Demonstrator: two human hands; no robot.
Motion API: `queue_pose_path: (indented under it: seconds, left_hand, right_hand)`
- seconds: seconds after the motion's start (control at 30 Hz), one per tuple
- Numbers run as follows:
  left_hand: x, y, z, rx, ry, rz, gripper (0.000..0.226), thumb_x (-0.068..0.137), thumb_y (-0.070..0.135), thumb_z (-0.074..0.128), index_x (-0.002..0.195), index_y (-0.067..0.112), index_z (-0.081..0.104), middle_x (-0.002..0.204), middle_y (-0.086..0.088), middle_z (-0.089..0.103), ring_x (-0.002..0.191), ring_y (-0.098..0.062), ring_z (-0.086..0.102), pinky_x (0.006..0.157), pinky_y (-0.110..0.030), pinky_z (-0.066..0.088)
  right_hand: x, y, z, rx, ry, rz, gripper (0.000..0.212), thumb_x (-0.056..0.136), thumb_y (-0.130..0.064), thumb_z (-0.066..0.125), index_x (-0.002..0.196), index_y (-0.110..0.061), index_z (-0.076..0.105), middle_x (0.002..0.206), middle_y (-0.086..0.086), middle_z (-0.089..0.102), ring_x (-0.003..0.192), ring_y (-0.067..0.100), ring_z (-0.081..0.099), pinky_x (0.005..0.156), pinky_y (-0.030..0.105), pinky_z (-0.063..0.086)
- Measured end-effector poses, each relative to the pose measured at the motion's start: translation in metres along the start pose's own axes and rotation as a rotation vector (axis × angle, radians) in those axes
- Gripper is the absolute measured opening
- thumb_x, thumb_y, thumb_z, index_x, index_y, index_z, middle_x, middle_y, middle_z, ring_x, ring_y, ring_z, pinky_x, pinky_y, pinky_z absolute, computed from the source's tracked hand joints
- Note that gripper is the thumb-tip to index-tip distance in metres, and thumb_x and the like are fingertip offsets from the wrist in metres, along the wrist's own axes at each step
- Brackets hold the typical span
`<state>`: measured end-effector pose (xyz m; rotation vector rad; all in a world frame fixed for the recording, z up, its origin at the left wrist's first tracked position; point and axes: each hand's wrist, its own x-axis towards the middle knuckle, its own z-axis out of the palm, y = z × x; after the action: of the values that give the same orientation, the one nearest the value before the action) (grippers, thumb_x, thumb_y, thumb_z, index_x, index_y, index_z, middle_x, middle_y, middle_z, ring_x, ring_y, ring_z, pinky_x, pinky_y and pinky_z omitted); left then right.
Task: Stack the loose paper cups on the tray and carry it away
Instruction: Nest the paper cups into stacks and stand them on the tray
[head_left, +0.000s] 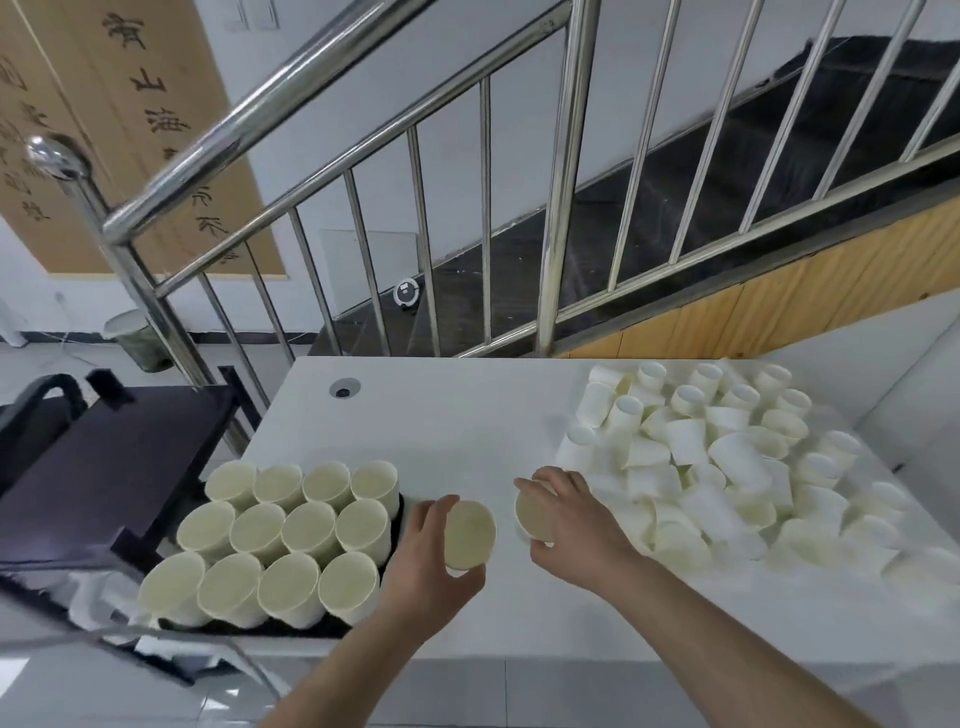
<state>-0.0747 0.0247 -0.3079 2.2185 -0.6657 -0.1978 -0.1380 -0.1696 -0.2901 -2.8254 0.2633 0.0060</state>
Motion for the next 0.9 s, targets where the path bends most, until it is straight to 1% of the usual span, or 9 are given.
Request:
queue_pose_path:
  seconds: [0.07,0.17,0.3,0.43,0.5,0.6,0.7,0.8,0.9]
  left_hand:
    - [-0.006,-0.011,-0.014,0.000,0.031,-0.018,0.071,0.070,0.026,0.075,0.132,0.025,0.041,0.120,0.014,0.037,0.105,-0.010,0.051,0.079,-0.021,0.042]
    - [-0.010,-0.034,-0.038,0.019,0.041,-0.042,0.073,0.070,0.027,0.074,0.134,0.023,0.040,0.124,0.011,0.038,0.104,-0.013,0.054,0.078,-0.025,0.047]
    - [-0.012,-0.071,-0.069,0.009,0.046,-0.039,0.075,0.068,0.027,0.075,0.135,0.020,0.040,0.120,0.012,0.036,0.107,-0.016,0.054,0.079,-0.023,0.042]
    - [-0.010,-0.105,-0.106,0.009,0.037,-0.031,0.072,0.069,0.023,0.075,0.133,0.021,0.042,0.117,0.011,0.037,0.107,-0.016,0.053,0.082,-0.026,0.044]
    - [-0.007,-0.123,-0.121,0.013,0.017,-0.037,0.072,0.068,0.025,0.076,0.132,0.023,0.042,0.117,0.011,0.038,0.105,-0.015,0.053,0.080,-0.025,0.044]
    - [-0.005,-0.138,-0.132,0.015,-0.008,-0.019,0.073,0.068,0.029,0.076,0.133,0.025,0.041,0.117,0.012,0.038,0.103,-0.012,0.053,0.075,-0.020,0.040]
    - [-0.001,-0.151,-0.141,0.016,-0.030,-0.005,0.074,0.068,0.030,0.075,0.133,0.025,0.041,0.117,0.012,0.039,0.104,-0.011,0.052,0.073,-0.020,0.040]
    - [-0.001,-0.161,-0.143,0.022,-0.061,-0.011,0.076,0.069,0.030,0.074,0.136,0.022,0.039,0.124,0.006,0.042,0.109,-0.013,0.051,0.077,-0.021,0.042]
    - [0.000,-0.168,-0.144,0.020,-0.065,-0.007,0.077,0.069,0.031,0.074,0.137,0.019,0.039,0.126,0.004,0.042,0.110,-0.015,0.051,0.079,-0.021,0.042]
  right_hand:
    - [0.003,-0.018,0.005,0.002,-0.006,-0.021,0.068,0.084,-0.021,0.055,0.147,-0.030,0.030,0.144,-0.011,0.027,0.132,0.015,0.026,0.086,0.030,0.050]
    - [0.012,-0.050,0.015,0.003,-0.020,-0.039,0.069,0.084,-0.021,0.056,0.147,-0.029,0.031,0.144,-0.010,0.027,0.132,0.016,0.025,0.087,0.031,0.049]
    - [0.027,-0.092,0.032,0.000,-0.040,-0.049,0.069,0.083,-0.021,0.057,0.147,-0.028,0.032,0.143,-0.009,0.028,0.132,0.018,0.026,0.086,0.032,0.050]
    - [0.042,-0.138,0.050,0.009,-0.066,-0.046,0.071,0.082,-0.020,0.056,0.148,-0.028,0.030,0.143,-0.008,0.028,0.132,0.017,0.025,0.087,0.033,0.050]
    - [0.049,-0.161,0.060,0.013,-0.072,-0.031,0.072,0.082,-0.022,0.056,0.148,-0.029,0.029,0.143,-0.008,0.028,0.132,0.017,0.025,0.086,0.034,0.050]
    - [0.054,-0.179,0.069,0.027,-0.063,-0.016,0.070,0.083,-0.026,0.057,0.148,-0.028,0.031,0.142,-0.008,0.029,0.132,0.017,0.026,0.087,0.035,0.051]
    - [0.057,-0.193,0.077,0.024,-0.058,-0.011,0.067,0.084,-0.032,0.057,0.146,-0.029,0.032,0.141,-0.008,0.029,0.130,0.016,0.027,0.088,0.034,0.050]
    - [0.055,-0.201,0.083,0.036,-0.063,-0.006,0.066,0.084,-0.034,0.057,0.146,-0.030,0.033,0.142,-0.008,0.029,0.132,0.015,0.025,0.090,0.031,0.048]
    - [0.055,-0.205,0.087,0.040,-0.087,-0.007,0.066,0.085,-0.033,0.057,0.147,-0.028,0.032,0.142,-0.006,0.029,0.133,0.016,0.025,0.091,0.032,0.048]
